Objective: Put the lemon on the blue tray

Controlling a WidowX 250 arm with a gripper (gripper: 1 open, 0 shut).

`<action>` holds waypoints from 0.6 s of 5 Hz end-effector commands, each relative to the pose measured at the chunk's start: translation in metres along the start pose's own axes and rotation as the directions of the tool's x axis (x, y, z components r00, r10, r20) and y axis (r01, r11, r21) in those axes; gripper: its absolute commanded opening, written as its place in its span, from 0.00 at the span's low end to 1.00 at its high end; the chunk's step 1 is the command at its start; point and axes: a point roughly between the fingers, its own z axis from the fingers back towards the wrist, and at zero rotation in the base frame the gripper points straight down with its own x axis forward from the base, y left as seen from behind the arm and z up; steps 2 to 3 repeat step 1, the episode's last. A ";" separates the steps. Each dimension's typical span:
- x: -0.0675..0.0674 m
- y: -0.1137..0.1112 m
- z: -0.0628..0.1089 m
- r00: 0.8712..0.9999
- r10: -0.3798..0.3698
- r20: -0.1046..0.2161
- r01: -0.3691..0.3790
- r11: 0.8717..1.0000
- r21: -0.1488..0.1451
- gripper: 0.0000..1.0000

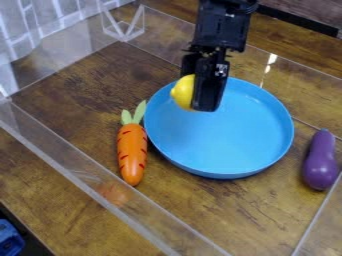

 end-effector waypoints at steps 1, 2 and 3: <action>0.005 -0.010 0.020 0.999 -0.028 0.039 0.026 0.999 0.036 0.00; 0.005 -0.010 0.020 0.999 -0.028 0.039 0.026 0.999 0.036 0.00; 0.005 -0.010 0.020 0.999 -0.028 0.039 0.026 0.999 0.036 0.00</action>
